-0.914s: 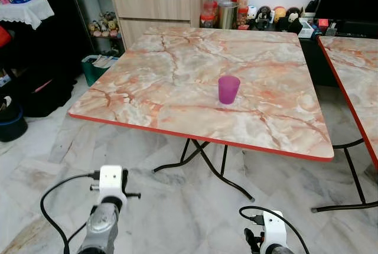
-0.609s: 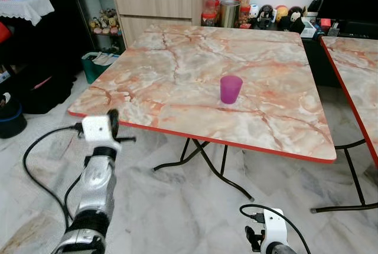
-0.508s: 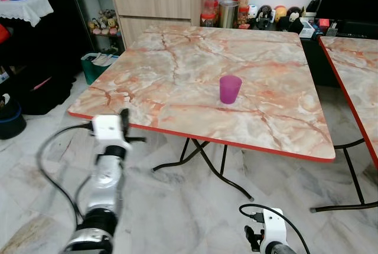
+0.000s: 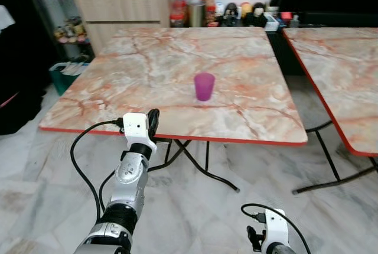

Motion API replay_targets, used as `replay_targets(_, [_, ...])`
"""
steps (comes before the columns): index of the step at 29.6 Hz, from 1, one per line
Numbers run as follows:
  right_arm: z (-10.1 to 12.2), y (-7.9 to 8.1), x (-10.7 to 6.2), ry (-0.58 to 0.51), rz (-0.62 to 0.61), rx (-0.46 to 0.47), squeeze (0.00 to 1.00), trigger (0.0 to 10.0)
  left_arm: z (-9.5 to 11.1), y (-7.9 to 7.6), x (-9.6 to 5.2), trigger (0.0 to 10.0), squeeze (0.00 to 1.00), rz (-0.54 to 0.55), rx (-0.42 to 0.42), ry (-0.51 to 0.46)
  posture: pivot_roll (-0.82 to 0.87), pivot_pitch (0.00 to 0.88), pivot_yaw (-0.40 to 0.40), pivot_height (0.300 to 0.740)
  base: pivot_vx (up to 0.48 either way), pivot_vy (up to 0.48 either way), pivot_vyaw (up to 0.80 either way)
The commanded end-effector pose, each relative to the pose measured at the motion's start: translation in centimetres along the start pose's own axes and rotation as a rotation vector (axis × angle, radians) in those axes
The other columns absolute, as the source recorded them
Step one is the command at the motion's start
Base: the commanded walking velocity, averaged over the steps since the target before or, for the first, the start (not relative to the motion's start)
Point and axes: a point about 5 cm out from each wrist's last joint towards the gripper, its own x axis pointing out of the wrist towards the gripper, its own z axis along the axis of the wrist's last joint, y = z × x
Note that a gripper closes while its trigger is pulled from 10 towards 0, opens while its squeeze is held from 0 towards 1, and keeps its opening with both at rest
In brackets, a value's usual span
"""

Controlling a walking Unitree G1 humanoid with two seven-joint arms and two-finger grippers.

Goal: Setting the table

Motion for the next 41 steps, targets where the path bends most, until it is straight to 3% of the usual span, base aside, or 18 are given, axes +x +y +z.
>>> replay_targets(1, [0.5,0.2,0.1,-0.021,0.002,0.006,0.00,10.0,0.1,0.4,0.1,10.0,0.00,-0.002,0.024,0.007,0.10,0.000,0.018,0.740,0.000,0.000,0.00])
replay_targets(22, [0.8,0.2,0.2,-0.024,0.001,0.001,0.00,10.0,0.2,1.1,0.0,10.0,0.00,0.030,0.019,0.004,0.10,0.000,0.011,0.740,0.327,0.000,-0.12])
replay_targets(32, [-0.8,-0.4,-0.2,0.021,-0.013,-0.018,0.00,10.0,0.5,1.4,0.2,10.0,0.00,0.038,0.028,-0.002,0.10,0.000,0.010,0.740,0.373,0.000,0.00])
replay_targets(36, [-2.5,-1.0,-0.7,0.056,-0.028,-0.008,0.00,10.0,0.5,1.7,0.1,10.0,0.00,0.045,0.030,-0.006,0.10,0.000,0.013,0.740,0.336,0.000,0.00])
replay_targets(41, [-2.9,-1.2,-0.8,0.066,-0.034,-0.002,0.00,10.0,0.5,2.2,0.5,10.0,0.00,0.087,0.021,0.022,0.09,0.000,0.016,0.740,0.000,0.000,0.00])
